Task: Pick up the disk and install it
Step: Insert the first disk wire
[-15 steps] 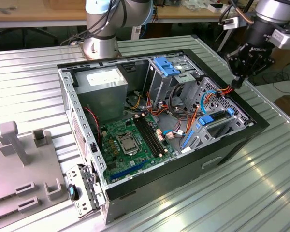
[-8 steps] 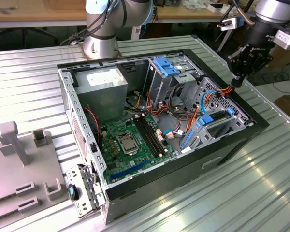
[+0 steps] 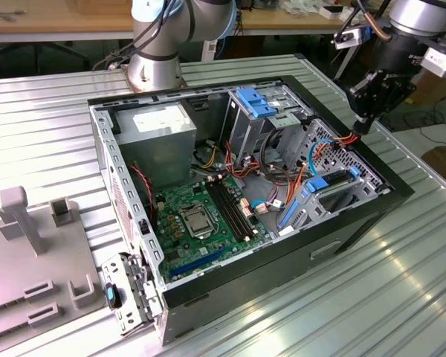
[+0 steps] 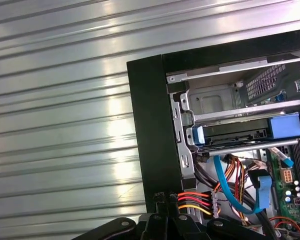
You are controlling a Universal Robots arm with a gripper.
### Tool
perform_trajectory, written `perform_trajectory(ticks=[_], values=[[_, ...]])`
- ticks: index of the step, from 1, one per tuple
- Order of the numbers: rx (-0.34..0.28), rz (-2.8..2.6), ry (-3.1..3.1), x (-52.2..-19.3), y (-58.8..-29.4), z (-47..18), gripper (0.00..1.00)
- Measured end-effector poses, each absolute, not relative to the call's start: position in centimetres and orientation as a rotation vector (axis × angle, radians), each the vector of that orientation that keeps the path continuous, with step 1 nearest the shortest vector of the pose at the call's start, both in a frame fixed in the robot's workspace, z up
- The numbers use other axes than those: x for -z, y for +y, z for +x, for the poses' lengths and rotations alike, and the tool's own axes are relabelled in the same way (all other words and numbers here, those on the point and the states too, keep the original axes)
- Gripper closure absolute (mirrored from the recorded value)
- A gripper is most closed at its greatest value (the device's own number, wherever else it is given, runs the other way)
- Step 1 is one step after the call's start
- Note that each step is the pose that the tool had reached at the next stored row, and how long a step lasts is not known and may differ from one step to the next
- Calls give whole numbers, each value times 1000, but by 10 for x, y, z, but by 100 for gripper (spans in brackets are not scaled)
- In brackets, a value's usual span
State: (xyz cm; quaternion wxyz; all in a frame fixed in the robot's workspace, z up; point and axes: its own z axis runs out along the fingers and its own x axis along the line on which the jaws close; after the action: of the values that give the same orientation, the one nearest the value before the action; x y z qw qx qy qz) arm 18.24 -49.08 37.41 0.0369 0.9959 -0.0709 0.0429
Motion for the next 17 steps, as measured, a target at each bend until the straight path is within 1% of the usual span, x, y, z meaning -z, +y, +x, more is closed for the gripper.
perform_trajectory(ticks=[13, 15, 17], values=[[-133, 3061, -177, -374, -492, 182, 89], [-135, 3065, -131, -374, -492, 182, 76], [-136, 3066, -106, -374, -492, 182, 76]])
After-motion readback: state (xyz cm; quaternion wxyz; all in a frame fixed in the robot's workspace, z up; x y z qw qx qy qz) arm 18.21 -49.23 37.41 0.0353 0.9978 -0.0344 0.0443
